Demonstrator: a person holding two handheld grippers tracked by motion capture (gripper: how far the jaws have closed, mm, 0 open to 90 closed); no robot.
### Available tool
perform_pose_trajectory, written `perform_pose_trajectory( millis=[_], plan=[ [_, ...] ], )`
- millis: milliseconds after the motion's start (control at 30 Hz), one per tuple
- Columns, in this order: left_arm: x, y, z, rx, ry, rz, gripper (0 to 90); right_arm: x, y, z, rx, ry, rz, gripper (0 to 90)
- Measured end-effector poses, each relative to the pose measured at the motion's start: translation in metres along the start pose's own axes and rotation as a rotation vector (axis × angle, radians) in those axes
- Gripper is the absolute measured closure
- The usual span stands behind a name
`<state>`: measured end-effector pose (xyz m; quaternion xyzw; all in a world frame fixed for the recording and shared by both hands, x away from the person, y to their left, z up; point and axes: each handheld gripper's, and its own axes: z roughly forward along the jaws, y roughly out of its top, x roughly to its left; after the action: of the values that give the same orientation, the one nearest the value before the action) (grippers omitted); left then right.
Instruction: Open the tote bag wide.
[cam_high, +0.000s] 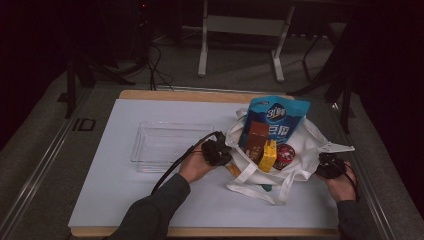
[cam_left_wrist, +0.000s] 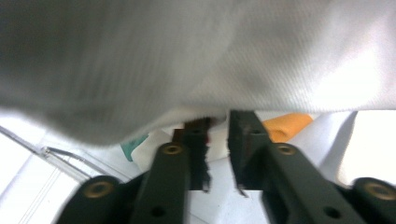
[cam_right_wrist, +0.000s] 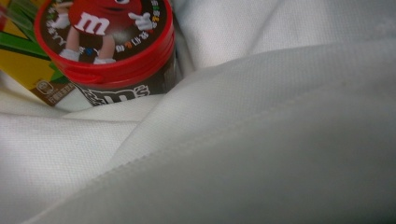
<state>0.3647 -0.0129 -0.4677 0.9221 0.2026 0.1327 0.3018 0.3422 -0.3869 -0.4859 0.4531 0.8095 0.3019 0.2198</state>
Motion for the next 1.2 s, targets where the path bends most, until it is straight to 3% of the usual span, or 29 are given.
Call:
perform_pose_trajectory(
  millis=[33,67,100,300,533,733,967,1100,1200],
  plan=[
    [0.000,-0.001,-0.001,-0.007,-0.001,-0.006,75.8,0.000,0.000,0.000,0.000,0.000,0.000,80.3],
    [0.001,-0.001,-0.003,-0.016,-0.001,-0.009,64.9,-0.001,0.001,-0.003,0.001,0.003,0.000,75.9],
    [0.002,-0.002,-0.006,-0.028,-0.005,-0.013,63.4,-0.001,0.001,-0.005,0.002,0.005,0.000,74.4],
    [0.009,-0.009,-0.025,-0.088,-0.011,-0.049,60.3,0.000,0.001,-0.018,-0.003,0.015,0.006,66.9],
    [0.014,-0.015,-0.049,-0.138,0.010,-0.063,60.7,-0.001,0.002,-0.036,-0.020,0.009,-0.003,65.4],
    [0.015,-0.020,-0.068,-0.188,0.025,-0.060,60.8,-0.006,0.002,-0.060,-0.072,0.003,0.007,64.5],
    [0.017,-0.021,-0.093,-0.268,0.027,-0.067,60.8,-0.020,0.005,-0.090,-0.169,-0.008,0.060,62.4],
    [0.019,-0.016,-0.106,-0.341,0.029,-0.061,59.7,-0.023,0.010,-0.096,-0.205,-0.003,0.074,60.5],
    [0.022,-0.009,-0.107,-0.365,0.028,-0.072,58.6,-0.023,0.017,-0.095,-0.224,-0.004,0.084,59.1]
  ],
)
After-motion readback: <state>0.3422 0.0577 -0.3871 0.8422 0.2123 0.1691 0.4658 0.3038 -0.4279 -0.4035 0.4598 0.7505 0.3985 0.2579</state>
